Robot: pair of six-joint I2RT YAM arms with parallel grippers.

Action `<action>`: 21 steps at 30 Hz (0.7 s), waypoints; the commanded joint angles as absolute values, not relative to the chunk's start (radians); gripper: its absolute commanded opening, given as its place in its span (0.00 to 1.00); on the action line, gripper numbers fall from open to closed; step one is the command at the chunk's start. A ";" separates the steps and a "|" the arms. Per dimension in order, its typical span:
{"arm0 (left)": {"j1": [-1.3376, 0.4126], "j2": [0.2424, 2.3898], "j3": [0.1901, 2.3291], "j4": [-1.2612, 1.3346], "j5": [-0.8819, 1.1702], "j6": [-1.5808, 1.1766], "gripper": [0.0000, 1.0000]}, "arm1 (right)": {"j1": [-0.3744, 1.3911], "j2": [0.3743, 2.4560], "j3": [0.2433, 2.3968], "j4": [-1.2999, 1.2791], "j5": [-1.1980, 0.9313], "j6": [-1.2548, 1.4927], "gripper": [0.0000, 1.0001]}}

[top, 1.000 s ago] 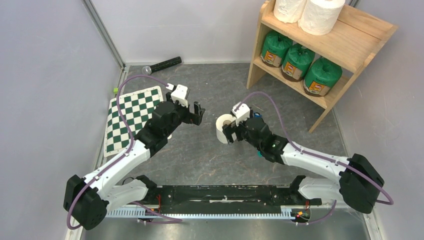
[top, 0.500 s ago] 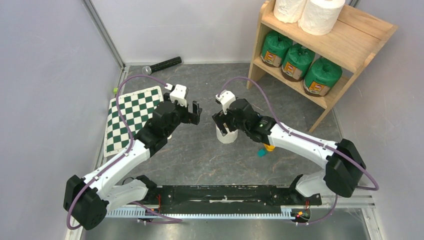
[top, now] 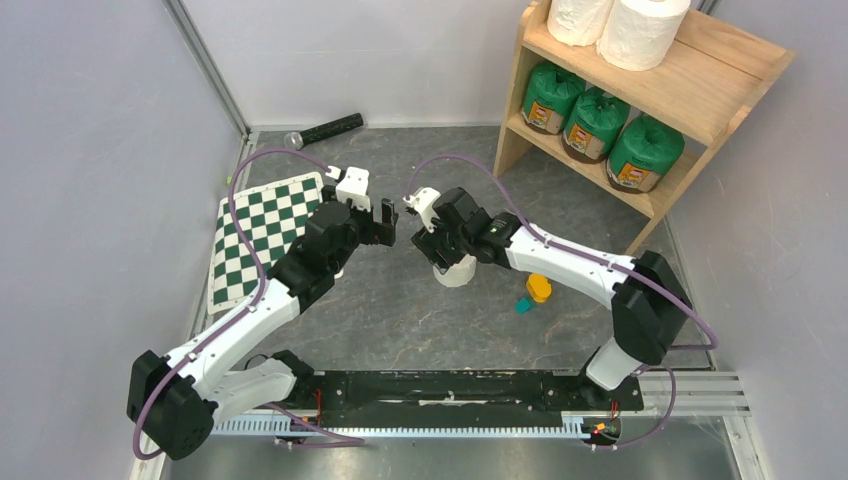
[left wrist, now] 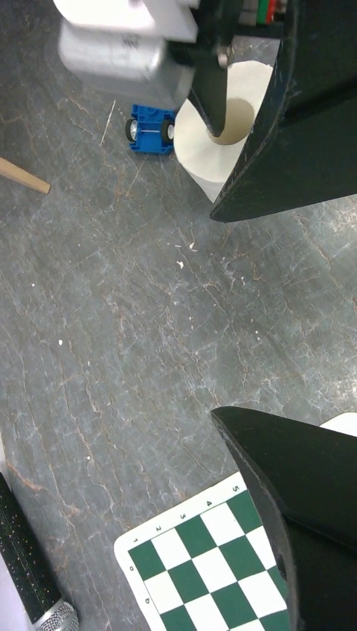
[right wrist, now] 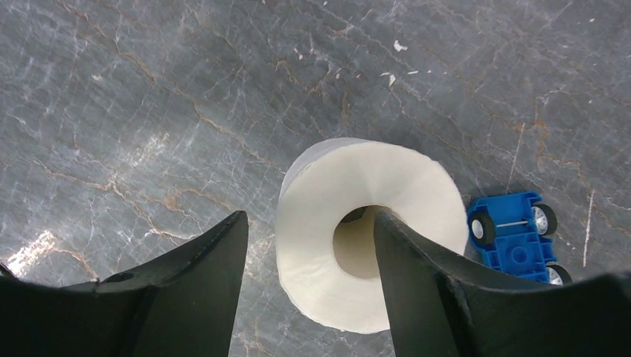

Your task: Place and organize the paper towels onto the shelf

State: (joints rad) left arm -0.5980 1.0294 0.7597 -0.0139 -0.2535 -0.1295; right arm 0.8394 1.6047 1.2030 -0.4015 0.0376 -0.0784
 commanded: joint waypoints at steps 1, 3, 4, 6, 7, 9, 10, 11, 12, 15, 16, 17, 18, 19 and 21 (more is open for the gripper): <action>-0.601 1.013 0.801 0.006 -0.286 -0.118 0.99 | 0.838 1.640 1.269 -0.480 0.014 -0.104 0.64; -0.600 1.013 0.801 -0.018 -0.288 -0.117 0.99 | 0.838 1.648 1.273 -0.498 0.021 -0.102 0.63; -0.600 1.014 0.801 -0.019 -0.289 -0.117 0.99 | 0.838 1.651 1.272 -0.508 0.026 -0.101 0.62; -0.600 1.014 0.801 -0.018 -0.288 -0.117 0.99 | 0.838 1.655 1.269 -0.523 0.032 -0.101 0.61; -0.601 1.014 0.802 -0.017 -0.287 -0.117 0.99 | 0.838 1.655 1.266 -0.525 0.032 -0.101 0.60; -0.600 1.018 0.804 -0.017 -0.284 -0.117 0.99 | 0.838 1.656 1.260 -0.525 0.029 -0.103 0.59; -0.600 1.020 0.805 -0.014 -0.281 -0.115 0.99 | 0.838 1.659 1.259 -0.525 0.029 -0.104 0.56; -0.601 1.022 0.808 -0.014 -0.280 -0.114 0.99 | 0.838 1.666 1.262 -0.525 0.029 -0.107 0.53; -0.601 1.024 0.810 -0.012 -0.280 -0.111 0.99 | 0.838 1.670 1.266 -0.526 0.026 -0.107 0.49; -0.601 1.032 0.822 -0.003 -0.285 -0.096 0.99 | 0.838 1.685 1.287 -0.531 0.012 -0.112 0.39; -0.599 1.037 0.828 -0.004 -0.287 -0.087 0.99 | 0.838 1.687 1.294 -0.535 0.009 -0.114 0.35; -0.597 1.043 0.834 0.025 -0.290 -0.080 0.99 | 0.838 1.689 1.300 -0.539 0.008 -0.117 0.29; -0.596 1.049 0.845 0.034 -0.290 -0.072 0.99 | 0.838 1.688 1.308 -0.545 0.010 -0.121 0.25; -0.591 1.056 0.855 0.040 -0.290 -0.064 0.99 | 0.838 1.686 1.320 -0.554 0.014 -0.127 0.21; -0.585 1.067 0.870 0.058 -0.298 -0.048 0.99 | 0.838 1.674 1.348 -0.574 0.026 -0.137 0.16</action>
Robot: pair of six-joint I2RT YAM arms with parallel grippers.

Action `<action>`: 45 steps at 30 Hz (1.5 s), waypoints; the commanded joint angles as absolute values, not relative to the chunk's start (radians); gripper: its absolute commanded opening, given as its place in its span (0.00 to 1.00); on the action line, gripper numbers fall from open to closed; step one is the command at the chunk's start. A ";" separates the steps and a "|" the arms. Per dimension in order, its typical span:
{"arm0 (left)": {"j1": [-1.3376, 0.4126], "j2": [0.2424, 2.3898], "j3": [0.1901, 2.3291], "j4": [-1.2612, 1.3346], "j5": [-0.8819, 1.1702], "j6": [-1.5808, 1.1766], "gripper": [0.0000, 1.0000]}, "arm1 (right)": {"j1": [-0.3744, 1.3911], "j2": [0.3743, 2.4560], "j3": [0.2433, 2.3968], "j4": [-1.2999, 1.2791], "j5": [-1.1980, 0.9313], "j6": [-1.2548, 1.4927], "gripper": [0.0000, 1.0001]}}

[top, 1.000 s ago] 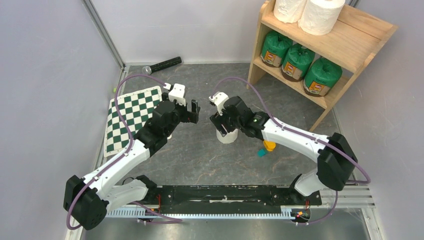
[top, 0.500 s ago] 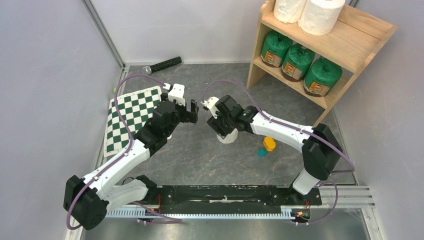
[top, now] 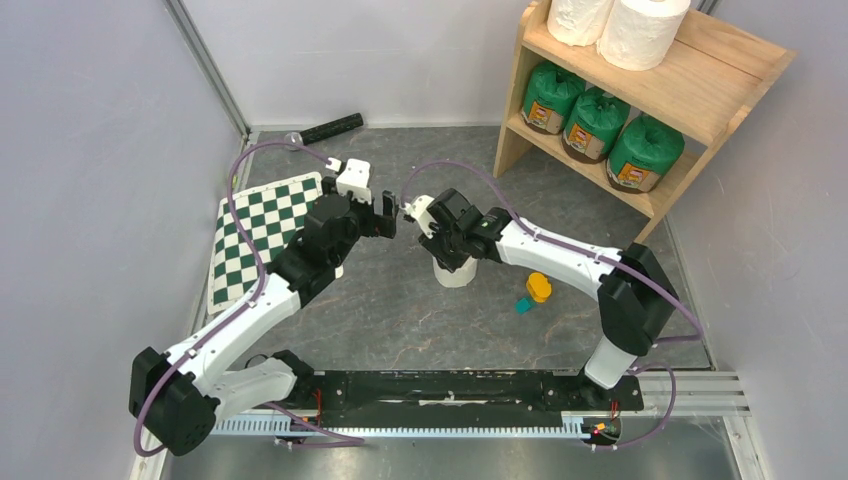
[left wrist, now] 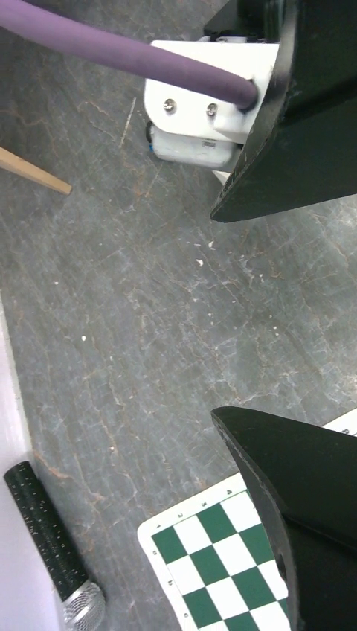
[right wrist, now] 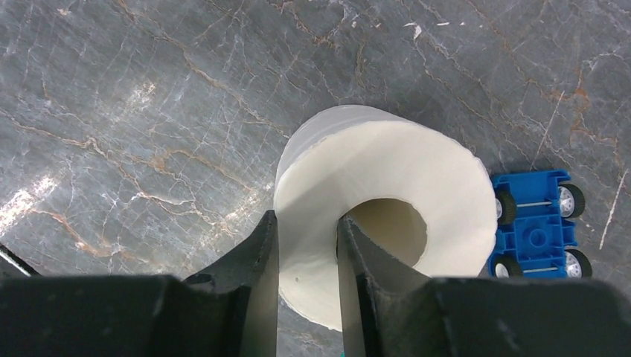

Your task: Place and organize the paper towels onto the shelf

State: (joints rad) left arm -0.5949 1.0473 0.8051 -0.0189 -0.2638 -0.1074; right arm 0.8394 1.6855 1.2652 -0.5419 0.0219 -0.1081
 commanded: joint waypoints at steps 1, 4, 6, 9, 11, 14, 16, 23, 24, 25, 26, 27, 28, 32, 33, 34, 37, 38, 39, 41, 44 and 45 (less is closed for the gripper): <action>-0.584 1.073 0.879 0.066 -0.304 -0.032 0.99 | 0.838 1.664 1.365 -0.589 0.032 -0.141 0.13; -0.583 1.096 0.907 0.098 -0.314 0.021 0.99 | 0.835 1.636 1.430 -0.636 0.068 -0.149 0.08; -0.583 1.108 0.921 0.115 -0.318 0.058 0.99 | 0.831 1.621 1.495 -0.690 0.111 -0.154 0.08; -0.583 1.114 0.932 0.133 -0.325 0.091 0.99 | 0.820 1.597 1.593 -0.766 0.199 -0.160 0.07; -0.583 1.111 0.935 0.136 -0.329 0.104 0.99 | 0.809 1.582 1.656 -0.809 0.266 -0.165 0.06; -0.583 1.104 0.928 0.130 -0.334 0.109 0.99 | 0.775 1.559 1.757 -0.865 0.368 -0.172 0.05; -0.583 1.090 0.915 0.122 -0.339 0.107 0.99 | 0.739 1.548 1.825 -0.897 0.429 -0.178 0.03; -0.584 1.038 0.869 0.080 -0.348 0.090 0.99 | 0.643 1.502 1.990 -0.928 0.569 -0.217 0.00; -0.586 1.032 0.866 0.071 -0.350 0.087 0.99 | 0.637 1.497 2.007 -0.925 0.585 -0.225 0.00; -0.588 1.024 0.863 0.063 -0.352 0.086 0.99 | 0.634 1.488 2.022 -0.916 0.607 -0.232 0.00; -0.591 1.017 0.861 0.056 -0.354 0.084 0.99 | 0.632 1.479 2.030 -0.907 0.623 -0.239 0.00; -0.595 1.011 0.859 0.049 -0.355 0.084 0.99 | 0.632 1.463 2.034 -0.890 0.641 -0.247 0.00; -0.597 1.004 0.856 0.041 -0.354 0.081 0.99 | 0.630 1.445 2.033 -0.870 0.655 -0.256 0.00; -0.602 0.974 0.837 0.007 -0.357 0.065 0.99 | 0.630 1.378 2.033 -0.781 0.660 -0.281 0.00; -0.602 0.966 0.831 0.007 -0.357 0.061 0.99 | 0.630 1.359 2.029 -0.763 0.654 -0.286 0.00; -0.602 0.956 0.823 -0.007 -0.357 0.058 0.99 | 0.630 1.347 2.028 -0.744 0.647 -0.290 0.00; -0.604 0.931 0.806 -0.046 -0.360 0.050 0.99 | 0.630 1.316 2.027 -0.707 0.642 -0.302 0.00; -0.603 0.924 0.800 -0.053 -0.360 0.048 0.99 | 0.630 1.310 2.027 -0.698 0.654 -0.307 0.00; -0.603 0.917 0.796 -0.061 -0.361 0.048 0.99 | 0.630 1.307 2.030 -0.688 0.666 -0.315 0.00; -0.603 0.905 0.789 -0.068 -0.363 0.049 0.99 | 0.630 1.306 2.038 -0.674 0.700 -0.329 0.00; -0.604 0.900 0.793 -0.070 -0.366 0.054 0.99 | 0.629 1.317 2.071 -0.665 0.751 -0.354 0.00; -0.604 0.899 0.793 -0.072 -0.365 0.052 0.99 | 0.627 1.321 2.074 -0.659 0.771 -0.364 0.00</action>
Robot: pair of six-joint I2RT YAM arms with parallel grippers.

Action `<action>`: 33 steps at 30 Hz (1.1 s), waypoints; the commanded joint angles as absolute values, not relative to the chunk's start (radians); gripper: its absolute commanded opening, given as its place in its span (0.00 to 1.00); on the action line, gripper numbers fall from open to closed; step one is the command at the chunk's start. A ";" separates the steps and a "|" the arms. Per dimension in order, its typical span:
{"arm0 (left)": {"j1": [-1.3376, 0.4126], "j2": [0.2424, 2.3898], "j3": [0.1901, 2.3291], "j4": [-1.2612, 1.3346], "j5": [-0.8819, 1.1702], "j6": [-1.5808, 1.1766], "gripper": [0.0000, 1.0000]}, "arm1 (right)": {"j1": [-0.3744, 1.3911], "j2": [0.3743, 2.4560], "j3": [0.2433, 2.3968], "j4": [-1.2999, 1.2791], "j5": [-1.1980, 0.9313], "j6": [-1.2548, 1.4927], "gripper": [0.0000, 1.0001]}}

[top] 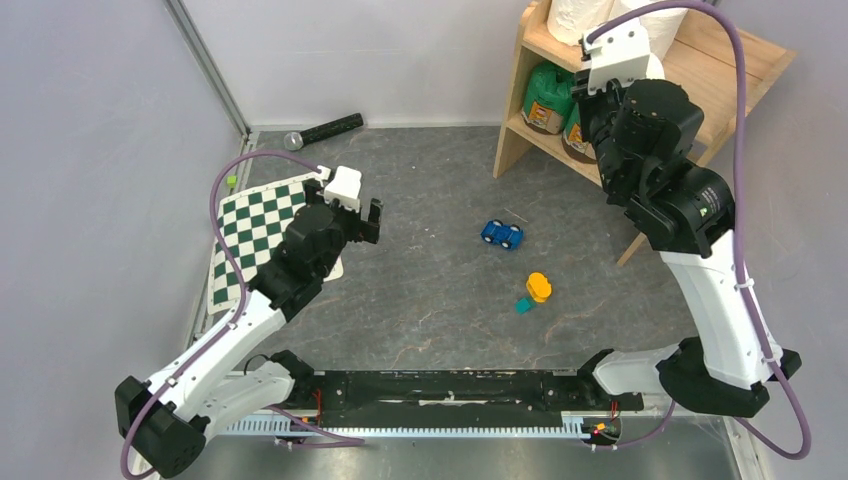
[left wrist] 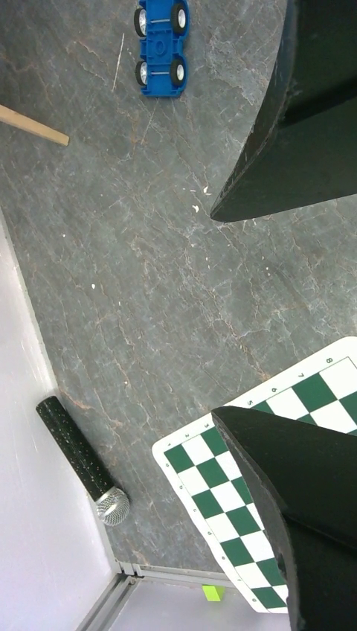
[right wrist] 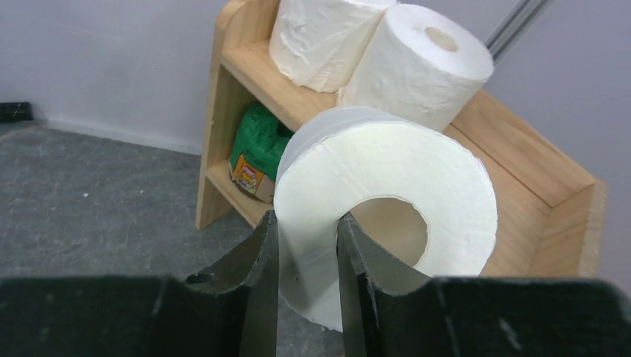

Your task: Place and organize the paper towels onto the shelf

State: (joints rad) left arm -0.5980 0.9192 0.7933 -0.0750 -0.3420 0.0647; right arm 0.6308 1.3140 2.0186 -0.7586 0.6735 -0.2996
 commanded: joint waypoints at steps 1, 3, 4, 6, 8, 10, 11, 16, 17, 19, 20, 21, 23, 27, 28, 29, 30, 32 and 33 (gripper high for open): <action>-0.603 0.896 0.791 -0.074 -0.363 0.050 0.99 | 0.620 1.326 2.079 -0.652 0.782 -0.376 0.00; -0.603 0.888 0.788 -0.080 -0.356 0.044 0.99 | 0.605 1.335 2.086 -0.637 0.798 -0.390 0.00; -0.604 0.884 0.786 -0.082 -0.355 0.042 0.99 | 0.596 1.340 2.088 -0.630 0.801 -0.398 0.00; -0.603 0.877 0.781 -0.092 -0.354 0.040 0.99 | 0.571 1.348 2.091 -0.616 0.801 -0.407 0.00; -0.604 0.869 0.776 -0.102 -0.354 0.038 0.99 | 0.536 1.358 2.095 -0.607 0.788 -0.411 0.00; -0.603 0.859 0.769 -0.107 -0.356 0.041 0.99 | 0.484 1.370 2.097 -0.604 0.750 -0.409 0.00; -0.603 0.858 0.767 -0.107 -0.359 0.041 0.99 | 0.460 1.376 2.099 -0.603 0.731 -0.405 0.00; -0.603 0.858 0.766 -0.100 -0.358 0.045 0.99 | 0.311 1.388 2.089 -0.603 0.598 -0.330 0.00; -0.603 0.859 0.765 -0.099 -0.357 0.046 0.99 | 0.290 1.387 2.086 -0.603 0.576 -0.318 0.00; -0.604 0.860 0.763 -0.097 -0.356 0.046 0.99 | 0.253 1.390 2.078 -0.603 0.544 -0.298 0.08; -0.604 0.862 0.763 -0.095 -0.356 0.046 0.99 | 0.232 1.392 2.073 -0.603 0.532 -0.291 0.10; -0.603 0.863 0.762 -0.094 -0.354 0.046 0.99 | 0.218 1.394 2.070 -0.603 0.517 -0.283 0.13; -0.603 0.866 0.762 -0.092 -0.350 0.046 0.99 | 0.189 1.397 2.067 -0.603 0.492 -0.268 0.21; -0.603 0.871 0.761 -0.089 -0.347 0.045 0.99 | 0.162 1.398 2.067 -0.596 0.479 -0.251 0.25; -0.603 0.871 0.761 -0.090 -0.347 0.045 0.99 | 0.158 1.398 2.067 -0.592 0.481 -0.249 0.30; -0.603 0.872 0.761 -0.088 -0.347 0.046 0.99 | 0.154 1.396 2.068 -0.587 0.483 -0.249 0.40; -0.603 0.873 0.762 -0.088 -0.347 0.046 0.99 | 0.152 1.396 2.068 -0.583 0.485 -0.249 0.46; -0.603 0.875 0.762 -0.087 -0.345 0.045 0.99 | 0.149 1.396 2.069 -0.570 0.487 -0.253 0.49; -0.604 0.877 0.761 -0.086 -0.345 0.044 0.99 | 0.148 1.395 2.069 -0.564 0.491 -0.256 0.49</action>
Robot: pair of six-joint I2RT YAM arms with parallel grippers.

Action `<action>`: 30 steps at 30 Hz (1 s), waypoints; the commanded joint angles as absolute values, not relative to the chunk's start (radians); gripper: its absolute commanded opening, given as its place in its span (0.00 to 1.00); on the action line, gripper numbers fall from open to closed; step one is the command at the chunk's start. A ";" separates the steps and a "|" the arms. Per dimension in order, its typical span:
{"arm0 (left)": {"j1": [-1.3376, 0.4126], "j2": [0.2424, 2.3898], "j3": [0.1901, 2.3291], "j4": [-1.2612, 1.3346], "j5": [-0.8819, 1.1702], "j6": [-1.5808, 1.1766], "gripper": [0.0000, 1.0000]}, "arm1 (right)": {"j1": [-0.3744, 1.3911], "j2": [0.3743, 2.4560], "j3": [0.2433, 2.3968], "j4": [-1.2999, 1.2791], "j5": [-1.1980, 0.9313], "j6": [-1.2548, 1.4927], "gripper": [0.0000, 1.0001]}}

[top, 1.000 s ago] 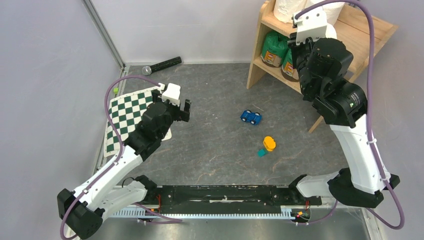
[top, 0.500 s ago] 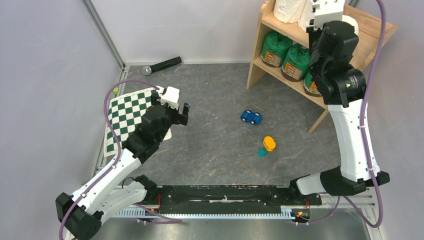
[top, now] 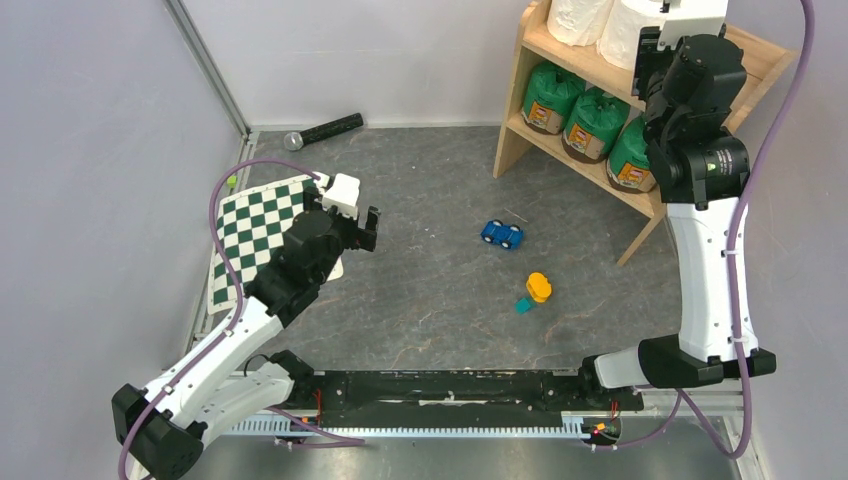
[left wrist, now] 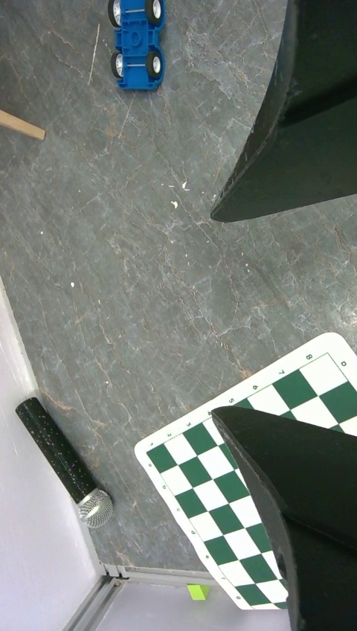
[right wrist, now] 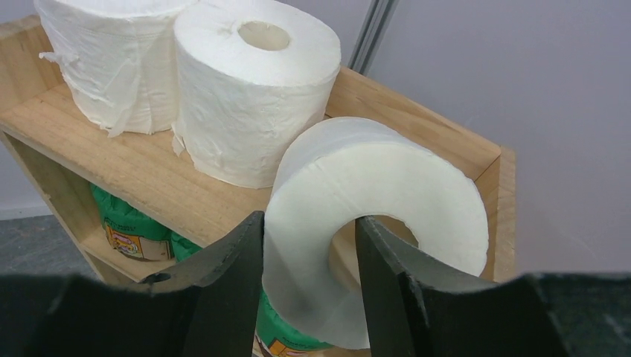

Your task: Place and organize the paper towels onto the shelf

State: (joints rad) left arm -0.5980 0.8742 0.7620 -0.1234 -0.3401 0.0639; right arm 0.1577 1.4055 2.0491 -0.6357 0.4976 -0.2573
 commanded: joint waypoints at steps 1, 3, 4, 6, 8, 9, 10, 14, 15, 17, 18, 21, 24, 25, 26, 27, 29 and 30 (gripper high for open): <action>-0.604 0.876 0.761 -0.086 -0.344 0.045 0.99 | 0.147 1.394 2.069 -0.556 0.498 -0.258 0.49; -0.604 0.878 0.761 -0.086 -0.344 0.044 0.99 | 0.144 1.393 2.069 -0.543 0.512 -0.266 0.50; -0.603 0.878 0.761 -0.086 -0.344 0.044 0.99 | 0.142 1.394 2.071 -0.535 0.520 -0.271 0.50; -0.604 0.878 0.762 -0.086 -0.345 0.044 0.99 | 0.138 1.397 2.074 -0.524 0.530 -0.286 0.50; -0.603 0.877 0.760 -0.086 -0.344 0.045 0.99 | 0.132 1.405 2.081 -0.512 0.542 -0.301 0.51; -0.603 0.878 0.761 -0.087 -0.344 0.044 0.99 | 0.130 1.411 2.084 -0.508 0.545 -0.308 0.52; -0.603 0.878 0.759 -0.087 -0.344 0.044 0.99 | 0.125 1.418 2.087 -0.502 0.547 -0.315 0.53; -0.603 0.876 0.759 -0.086 -0.343 0.045 0.99 | 0.103 1.436 2.094 -0.478 0.550 -0.326 0.54; -0.603 0.875 0.760 -0.086 -0.344 0.045 0.99 | 0.097 1.439 2.095 -0.469 0.552 -0.328 0.54; -0.603 0.874 0.759 -0.087 -0.344 0.045 0.99 | 0.084 1.451 2.099 -0.456 0.552 -0.331 0.54; -0.603 0.874 0.759 -0.086 -0.344 0.047 0.99 | 0.077 1.456 2.102 -0.452 0.552 -0.333 0.54; -0.603 0.872 0.760 -0.086 -0.344 0.046 0.99 | 0.060 1.473 2.106 -0.434 0.543 -0.336 0.54; -0.604 0.872 0.759 -0.086 -0.344 0.046 0.99 | 0.047 1.492 2.112 -0.423 0.529 -0.333 0.54; -0.603 0.870 0.760 -0.086 -0.344 0.045 0.99 | 0.045 1.498 2.115 -0.420 0.523 -0.331 0.54; -0.603 0.871 0.759 -0.086 -0.344 0.046 0.99 | 0.043 1.502 2.116 -0.414 0.515 -0.332 0.55; -0.603 0.868 0.760 -0.086 -0.344 0.046 0.99 | 0.042 1.503 2.116 -0.406 0.505 -0.333 0.56; -0.603 0.867 0.760 -0.086 -0.344 0.047 0.99 | 0.040 1.504 2.119 -0.387 0.484 -0.333 0.66; -0.603 0.867 0.760 -0.086 -0.344 0.046 0.99 | 0.040 1.503 2.122 -0.377 0.473 -0.334 0.71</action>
State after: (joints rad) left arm -0.5980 0.8768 0.7616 -0.1238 -0.3397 0.0639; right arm 0.0471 1.4967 2.0815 -0.4316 0.5144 -0.3172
